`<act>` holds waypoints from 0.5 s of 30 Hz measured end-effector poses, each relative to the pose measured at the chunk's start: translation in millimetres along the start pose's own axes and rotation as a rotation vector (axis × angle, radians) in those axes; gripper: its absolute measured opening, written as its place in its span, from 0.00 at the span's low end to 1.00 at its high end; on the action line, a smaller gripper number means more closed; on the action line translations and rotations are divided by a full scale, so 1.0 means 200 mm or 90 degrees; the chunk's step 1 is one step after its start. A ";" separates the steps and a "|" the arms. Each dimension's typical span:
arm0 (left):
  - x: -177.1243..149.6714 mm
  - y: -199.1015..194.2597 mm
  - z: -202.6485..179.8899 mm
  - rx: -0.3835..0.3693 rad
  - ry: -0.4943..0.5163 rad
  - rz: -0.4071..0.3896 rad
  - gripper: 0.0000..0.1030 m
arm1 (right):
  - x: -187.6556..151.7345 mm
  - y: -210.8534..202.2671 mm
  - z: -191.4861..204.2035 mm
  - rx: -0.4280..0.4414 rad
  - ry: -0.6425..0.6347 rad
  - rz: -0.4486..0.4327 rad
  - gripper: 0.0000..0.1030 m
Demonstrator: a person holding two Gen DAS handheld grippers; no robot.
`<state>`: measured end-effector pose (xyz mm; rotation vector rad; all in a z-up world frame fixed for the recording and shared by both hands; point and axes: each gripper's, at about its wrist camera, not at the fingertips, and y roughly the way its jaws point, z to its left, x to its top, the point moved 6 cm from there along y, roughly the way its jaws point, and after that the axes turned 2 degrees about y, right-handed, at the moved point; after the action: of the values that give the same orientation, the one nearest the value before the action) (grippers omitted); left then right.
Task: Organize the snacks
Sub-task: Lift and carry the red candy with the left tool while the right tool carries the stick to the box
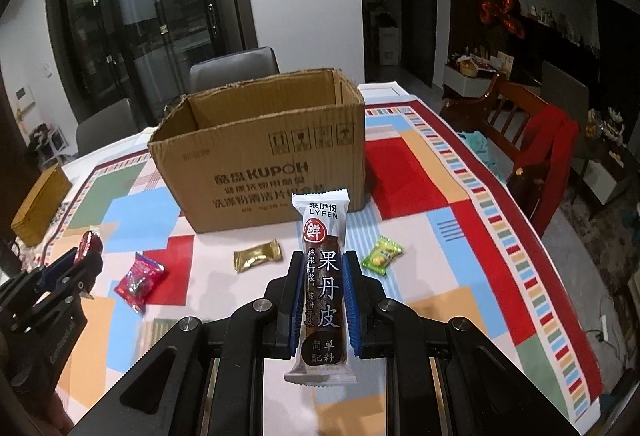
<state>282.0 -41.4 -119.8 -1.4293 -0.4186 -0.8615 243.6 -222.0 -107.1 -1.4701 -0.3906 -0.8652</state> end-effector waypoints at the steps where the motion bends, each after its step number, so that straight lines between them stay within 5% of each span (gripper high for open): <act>1: 0.01 0.00 0.00 0.001 0.000 -0.002 0.22 | 0.01 0.00 0.00 0.001 -0.001 -0.002 0.19; 15: 0.14 -0.03 -0.02 -0.006 0.004 -0.019 0.22 | 0.14 -0.02 0.00 0.004 -0.020 -0.024 0.19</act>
<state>294.8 -53.0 -96.9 -1.4327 -0.4331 -0.8932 258.3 -229.1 -83.9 -1.4756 -0.4461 -0.8707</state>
